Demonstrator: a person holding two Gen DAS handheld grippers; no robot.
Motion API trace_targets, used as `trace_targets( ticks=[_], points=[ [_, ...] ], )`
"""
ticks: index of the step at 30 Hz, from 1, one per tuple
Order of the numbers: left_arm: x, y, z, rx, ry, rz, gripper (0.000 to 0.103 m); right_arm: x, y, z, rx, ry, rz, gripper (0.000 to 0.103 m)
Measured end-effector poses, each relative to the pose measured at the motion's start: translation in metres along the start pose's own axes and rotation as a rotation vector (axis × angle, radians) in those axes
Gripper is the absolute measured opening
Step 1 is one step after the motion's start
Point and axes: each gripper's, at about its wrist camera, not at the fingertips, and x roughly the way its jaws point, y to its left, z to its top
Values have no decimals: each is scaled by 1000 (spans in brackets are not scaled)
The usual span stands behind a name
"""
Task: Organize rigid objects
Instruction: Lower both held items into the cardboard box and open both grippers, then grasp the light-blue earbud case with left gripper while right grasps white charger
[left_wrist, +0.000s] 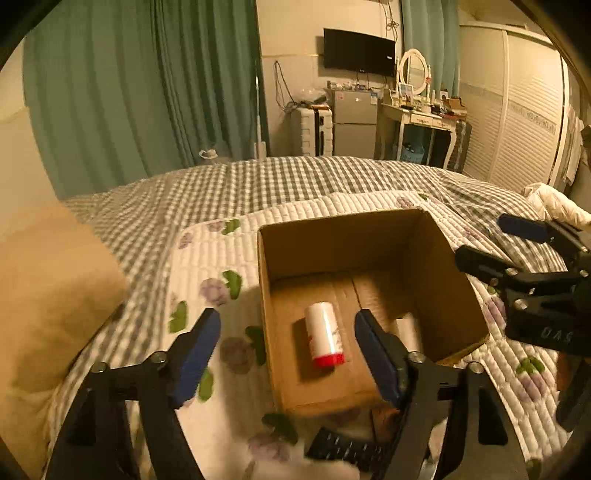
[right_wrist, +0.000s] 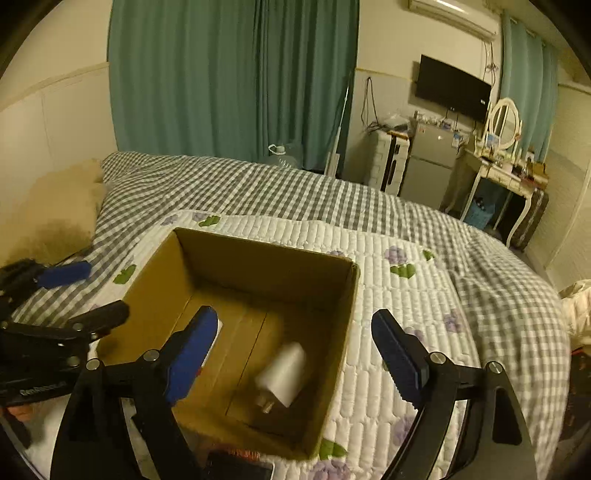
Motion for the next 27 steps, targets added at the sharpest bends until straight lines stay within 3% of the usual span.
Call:
trace_targets(
  ticks=[3, 5, 10, 13, 16, 22, 25, 26, 27],
  points=[
    [-22, 0, -16, -2, 8, -11, 82, -25, 4, -9, -9, 22, -25, 86],
    [-34, -1, -28, -18, 5, -11, 93, -45, 7, -25, -7, 40, -27, 86],
    [-45, -3, -66, -51, 17, 6, 93, -62, 16, -80, 15, 128, -51, 86],
    [-39, 0, -88, -119, 59, -7, 93, -53, 23, -115, 36, 200, -34, 86],
    [-32, -3, -106, -138, 83, 31, 93, -33, 33, -141, 41, 285, -27, 86],
    [-16, -8, -124, -117, 105, 67, 93, 7, 49, -160, 32, 389, 23, 85],
    [-13, -8, -127, -116, 110, 61, 93, 23, 52, -166, 26, 436, -4, 72],
    [-12, -8, -128, -118, 111, 60, 93, 27, 52, -167, 28, 452, -20, 60],
    [-12, -7, -128, -121, 110, 58, 93, 28, 49, -170, 38, 456, -29, 56]
  ],
)
